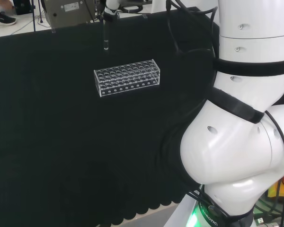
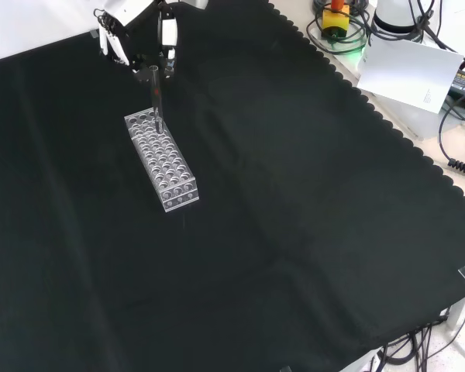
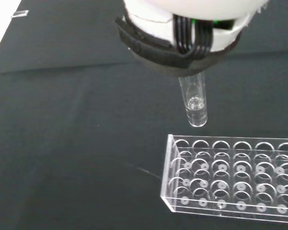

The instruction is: Shake the test tube.

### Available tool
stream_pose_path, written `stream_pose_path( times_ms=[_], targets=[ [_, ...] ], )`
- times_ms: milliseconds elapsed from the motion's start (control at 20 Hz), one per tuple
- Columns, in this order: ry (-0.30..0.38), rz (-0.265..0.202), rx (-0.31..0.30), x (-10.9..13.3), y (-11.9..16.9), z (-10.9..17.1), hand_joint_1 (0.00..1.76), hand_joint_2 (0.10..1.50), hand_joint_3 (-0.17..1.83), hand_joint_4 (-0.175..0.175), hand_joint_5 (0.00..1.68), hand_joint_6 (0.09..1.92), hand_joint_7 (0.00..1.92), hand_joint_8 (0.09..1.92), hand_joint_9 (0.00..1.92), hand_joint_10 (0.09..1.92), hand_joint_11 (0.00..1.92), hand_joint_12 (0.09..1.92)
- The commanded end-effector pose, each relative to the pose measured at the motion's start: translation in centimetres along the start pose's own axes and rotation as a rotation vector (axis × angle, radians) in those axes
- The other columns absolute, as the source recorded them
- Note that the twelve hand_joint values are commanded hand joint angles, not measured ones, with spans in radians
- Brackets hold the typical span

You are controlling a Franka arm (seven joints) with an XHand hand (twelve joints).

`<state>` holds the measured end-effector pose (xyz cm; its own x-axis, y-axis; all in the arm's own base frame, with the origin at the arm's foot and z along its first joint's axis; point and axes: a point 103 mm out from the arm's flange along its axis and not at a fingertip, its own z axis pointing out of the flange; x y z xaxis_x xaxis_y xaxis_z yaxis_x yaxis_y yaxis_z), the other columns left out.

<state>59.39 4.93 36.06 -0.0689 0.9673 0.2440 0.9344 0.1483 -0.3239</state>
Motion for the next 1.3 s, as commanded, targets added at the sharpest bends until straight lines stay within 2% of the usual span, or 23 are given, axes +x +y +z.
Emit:
stream_pose_path(
  times_ms=[50,500,800,900,1050,1300],
  targets=[
    [-0.021,0.070,-0.001,-3.0,-0.9,-0.3,1.43,0.71,0.48,-0.175,1.35,0.26,1.40,0.71,1.34,0.34,0.88,1.15],
    [-0.068,0.287,-0.012,-12.3,-4.5,-1.9,1.43,0.71,0.48,-0.175,1.35,0.26,1.40,0.71,1.34,0.34,0.88,1.15],
    [-0.089,0.384,-0.021,-16.3,-6.5,-2.9,1.43,0.71,0.48,-0.175,1.35,0.26,1.40,0.71,1.34,0.34,0.89,1.15],
    [-0.087,0.398,-0.025,-16.9,-6.7,-3.2,1.43,0.71,0.48,-0.175,1.35,0.26,1.40,0.71,1.34,0.34,0.89,1.15],
    [-0.086,0.390,-0.026,-16.8,-6.4,-3.2,1.43,0.71,0.48,-0.175,1.35,0.26,1.40,0.71,1.34,0.34,0.89,1.15],
    [-0.070,0.329,-0.025,-14.6,-5.0,-2.8,1.43,0.71,0.48,-0.175,1.35,0.26,1.40,0.71,1.34,0.33,0.89,1.15]
  ],
)
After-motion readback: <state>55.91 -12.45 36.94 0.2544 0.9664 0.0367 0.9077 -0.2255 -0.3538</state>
